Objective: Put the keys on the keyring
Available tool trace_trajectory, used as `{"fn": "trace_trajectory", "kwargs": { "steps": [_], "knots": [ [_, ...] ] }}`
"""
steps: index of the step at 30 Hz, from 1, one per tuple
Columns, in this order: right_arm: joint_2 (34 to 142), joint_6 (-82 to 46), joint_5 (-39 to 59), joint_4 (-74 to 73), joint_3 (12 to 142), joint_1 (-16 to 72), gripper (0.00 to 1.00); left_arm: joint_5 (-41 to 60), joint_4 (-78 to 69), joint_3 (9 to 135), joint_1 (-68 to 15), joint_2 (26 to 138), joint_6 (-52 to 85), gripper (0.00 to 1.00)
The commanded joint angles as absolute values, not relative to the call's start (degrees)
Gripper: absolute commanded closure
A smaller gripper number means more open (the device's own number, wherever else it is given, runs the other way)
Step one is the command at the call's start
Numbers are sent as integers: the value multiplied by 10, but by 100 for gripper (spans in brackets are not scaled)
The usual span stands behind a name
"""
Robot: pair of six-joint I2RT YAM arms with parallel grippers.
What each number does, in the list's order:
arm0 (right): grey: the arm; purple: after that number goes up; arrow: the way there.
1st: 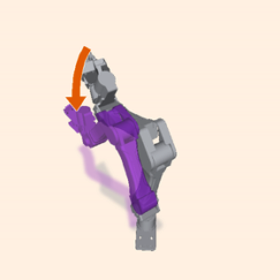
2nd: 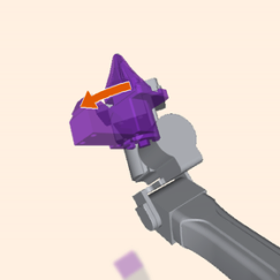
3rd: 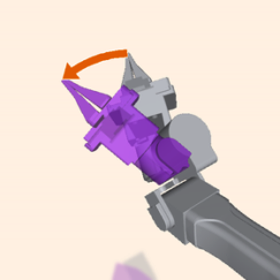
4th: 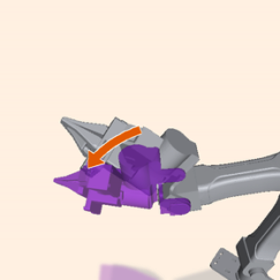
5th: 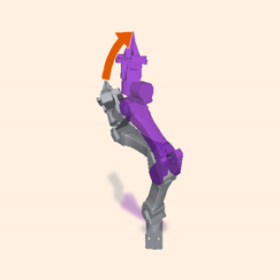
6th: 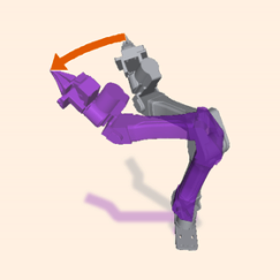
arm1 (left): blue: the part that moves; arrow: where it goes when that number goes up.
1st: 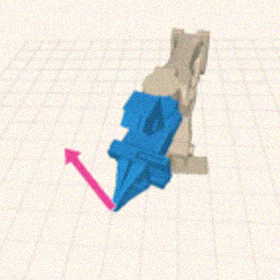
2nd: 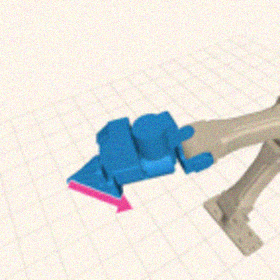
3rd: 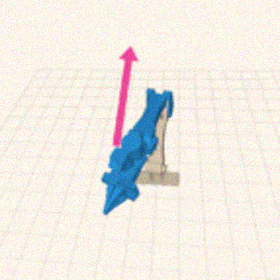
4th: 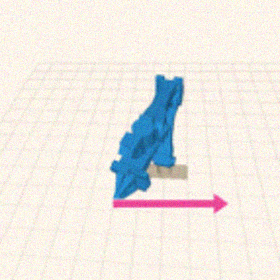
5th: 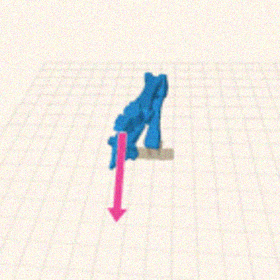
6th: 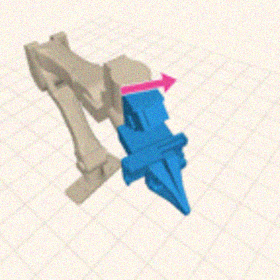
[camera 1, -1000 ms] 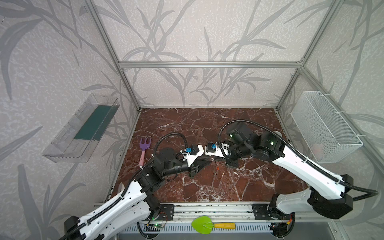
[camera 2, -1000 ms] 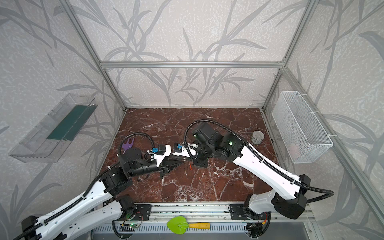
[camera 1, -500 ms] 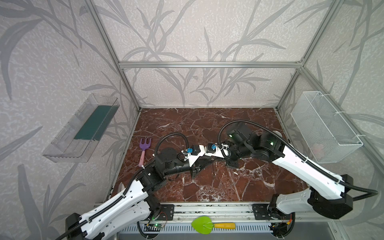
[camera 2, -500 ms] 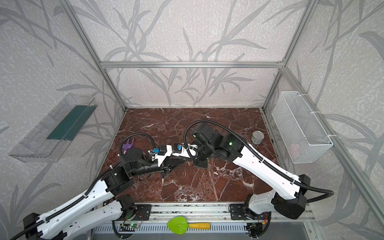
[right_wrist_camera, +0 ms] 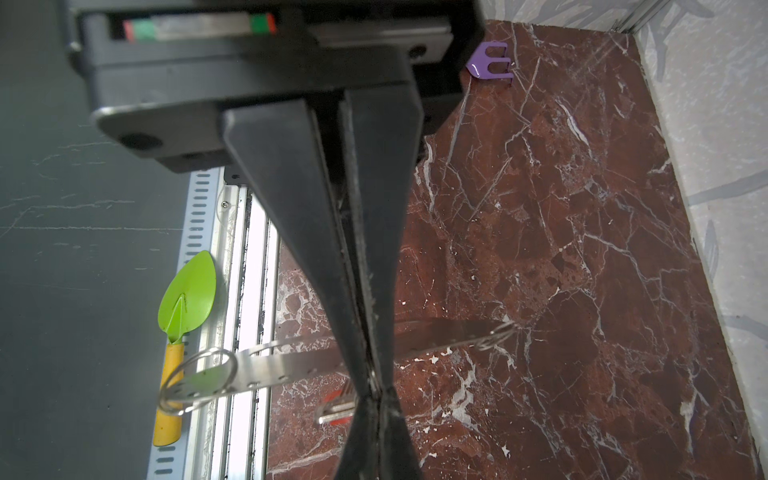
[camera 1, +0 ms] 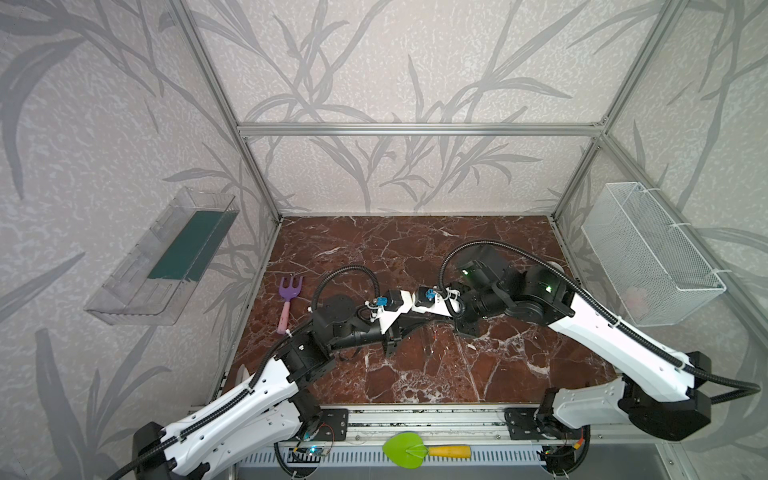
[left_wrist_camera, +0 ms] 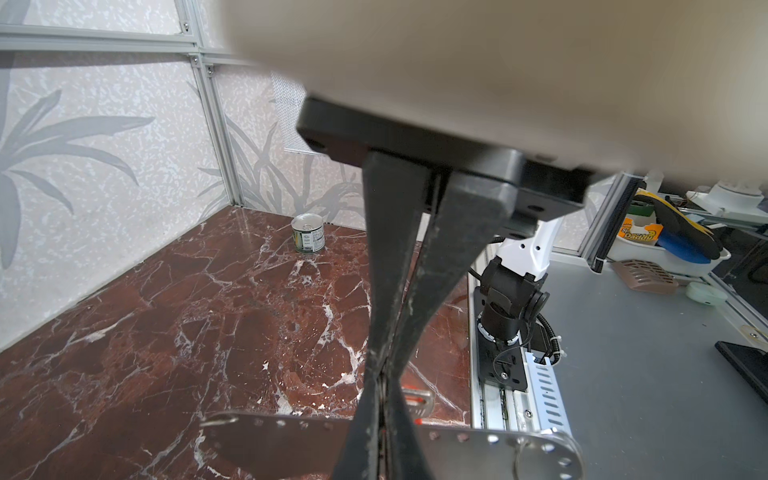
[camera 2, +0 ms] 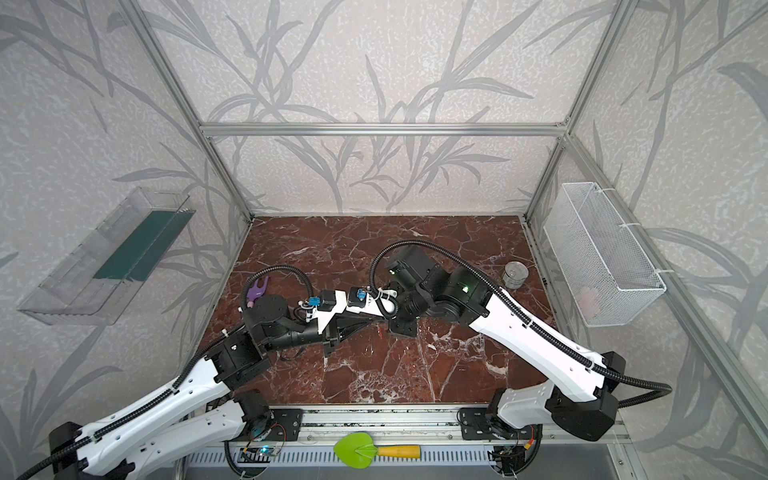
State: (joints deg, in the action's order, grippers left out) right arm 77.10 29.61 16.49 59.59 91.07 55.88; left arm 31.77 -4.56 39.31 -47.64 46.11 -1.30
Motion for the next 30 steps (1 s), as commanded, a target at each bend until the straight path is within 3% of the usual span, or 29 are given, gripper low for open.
{"fn": "trace_trajectory", "kwargs": {
  "steps": [1,7,11,14,26,30],
  "knots": [
    [758,296,181,576,901,564,100,312,-67,399,-479,461,-18,99],
    [738,273,151,535,875,565,100,306,-116,371,-479,448,-12,100],
    [708,250,123,487,835,565,80,295,-162,342,-479,426,-2,100],
    [678,225,125,437,790,564,75,292,-184,325,-479,415,3,100],
    [620,149,174,292,672,564,74,301,-248,292,-479,403,29,100],
    [621,142,191,281,665,564,87,302,-279,277,-479,401,41,100]
  ]
}}
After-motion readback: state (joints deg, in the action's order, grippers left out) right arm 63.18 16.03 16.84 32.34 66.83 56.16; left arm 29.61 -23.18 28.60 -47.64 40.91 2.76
